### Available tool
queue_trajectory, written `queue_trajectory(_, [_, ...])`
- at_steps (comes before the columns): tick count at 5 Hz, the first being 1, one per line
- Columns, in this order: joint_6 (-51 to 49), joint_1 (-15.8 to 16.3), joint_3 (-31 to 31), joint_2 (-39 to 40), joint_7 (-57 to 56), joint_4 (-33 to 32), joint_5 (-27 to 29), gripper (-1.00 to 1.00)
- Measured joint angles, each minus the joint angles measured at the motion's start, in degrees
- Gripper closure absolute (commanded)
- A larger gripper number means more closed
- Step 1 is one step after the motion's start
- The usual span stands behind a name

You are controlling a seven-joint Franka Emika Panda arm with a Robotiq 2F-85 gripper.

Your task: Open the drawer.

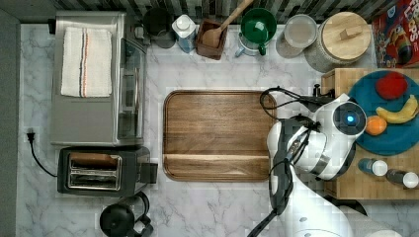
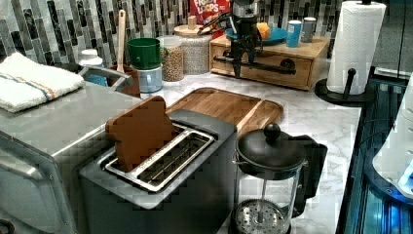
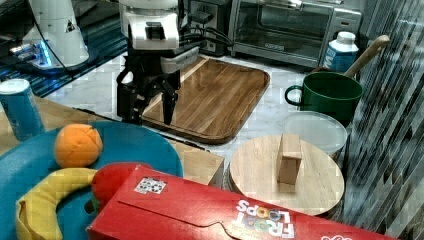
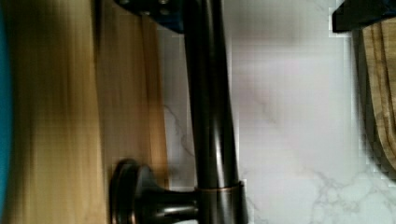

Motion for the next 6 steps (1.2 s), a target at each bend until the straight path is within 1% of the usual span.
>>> queue_trajectory(1, [-0.1,-2.0,1.5,-0.3,-1.2,0.0,1.1,-1.0])
queue_trajectory(2, [0.0,-2.4,2.0,-0.3,-1.3,0.0,1.1,-1.0])
queue_trajectory(3, [1.9,-2.5,2.2,-0.3,-1.2,-0.7,1.7,-1.0])
queue_trajectory(4, [5.9,-2.1,2.3,-0.3,1.8,-1.8,1.7,-1.0])
queue_trajectory(6, [6.9,-2.4,3.1,-0.3,8.1,-2.2,1.9,-1.0])
